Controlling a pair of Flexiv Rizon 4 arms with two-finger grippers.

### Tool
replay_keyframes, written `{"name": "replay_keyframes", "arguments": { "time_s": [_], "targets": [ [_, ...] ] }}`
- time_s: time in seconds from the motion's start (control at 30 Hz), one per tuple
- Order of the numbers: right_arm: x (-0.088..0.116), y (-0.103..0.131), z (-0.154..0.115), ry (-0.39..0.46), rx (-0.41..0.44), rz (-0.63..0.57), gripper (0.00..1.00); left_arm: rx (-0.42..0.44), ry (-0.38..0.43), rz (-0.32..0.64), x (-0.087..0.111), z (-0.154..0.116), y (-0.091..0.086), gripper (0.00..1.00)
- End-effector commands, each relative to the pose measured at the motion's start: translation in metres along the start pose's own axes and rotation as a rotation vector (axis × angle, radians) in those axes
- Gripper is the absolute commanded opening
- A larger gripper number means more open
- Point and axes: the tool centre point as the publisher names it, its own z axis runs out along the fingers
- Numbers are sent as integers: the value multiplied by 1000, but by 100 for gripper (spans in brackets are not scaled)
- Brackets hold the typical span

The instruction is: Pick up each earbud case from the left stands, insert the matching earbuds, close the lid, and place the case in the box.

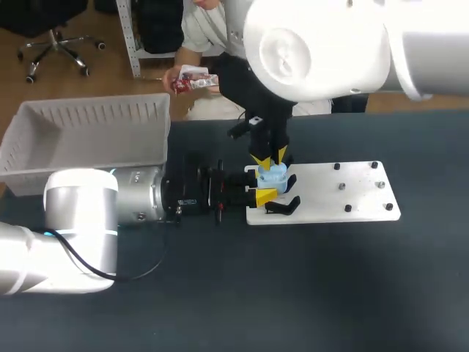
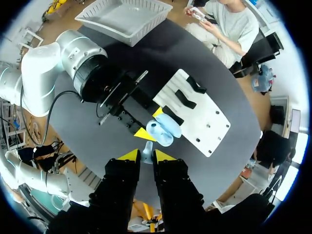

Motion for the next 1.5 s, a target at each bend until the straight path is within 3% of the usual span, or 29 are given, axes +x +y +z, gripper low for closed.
{"name": "replay_keyframes", "arguments": {
  "time_s": [0.03,1.5],
  "targets": [
    [-4,4,6,4,12,-4,0,-3,-3,2,1,0,0,0],
    [-13,-8,31,-10,11,12,0,-3,-3,2,1,0,0,0]
  ]
}}
